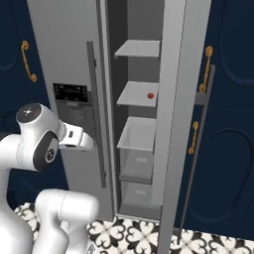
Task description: Take the strawberry from the fridge and place it on top of the pancake, located on the dining counter.
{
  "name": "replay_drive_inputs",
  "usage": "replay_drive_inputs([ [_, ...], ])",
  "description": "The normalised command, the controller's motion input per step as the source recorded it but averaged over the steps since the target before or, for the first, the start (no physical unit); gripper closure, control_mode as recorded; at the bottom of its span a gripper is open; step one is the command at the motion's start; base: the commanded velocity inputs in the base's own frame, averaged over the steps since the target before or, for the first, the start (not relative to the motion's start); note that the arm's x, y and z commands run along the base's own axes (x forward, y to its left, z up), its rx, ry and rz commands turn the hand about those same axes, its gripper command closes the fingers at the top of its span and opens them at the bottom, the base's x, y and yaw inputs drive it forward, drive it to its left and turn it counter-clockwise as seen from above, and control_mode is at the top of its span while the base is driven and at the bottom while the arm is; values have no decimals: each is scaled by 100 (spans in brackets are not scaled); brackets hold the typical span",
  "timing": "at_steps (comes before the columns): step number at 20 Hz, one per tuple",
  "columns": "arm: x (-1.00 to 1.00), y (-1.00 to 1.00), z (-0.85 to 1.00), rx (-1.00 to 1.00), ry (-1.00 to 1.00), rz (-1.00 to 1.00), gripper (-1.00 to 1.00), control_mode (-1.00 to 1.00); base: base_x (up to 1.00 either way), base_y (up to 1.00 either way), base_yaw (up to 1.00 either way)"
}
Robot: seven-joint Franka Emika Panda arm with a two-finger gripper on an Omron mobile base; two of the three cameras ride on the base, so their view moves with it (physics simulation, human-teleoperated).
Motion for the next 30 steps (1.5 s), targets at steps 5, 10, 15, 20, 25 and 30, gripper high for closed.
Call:
replay_drive_inputs([
  [5,0,0,0,0,0,0,-100,100,93,2,-25],
  [10,0,0,0,0,0,0,-100,100,66,-5,-28],
  [15,0,0,0,0,0,0,-100,100,11,8,-39],
  [20,0,0,0,0,0,0,-100,100,67,10,-28],
  [25,0,0,0,0,0,0,-100,100,56,0,-7],
  [30,0,0,0,0,0,0,-100,100,71,-7,3],
])
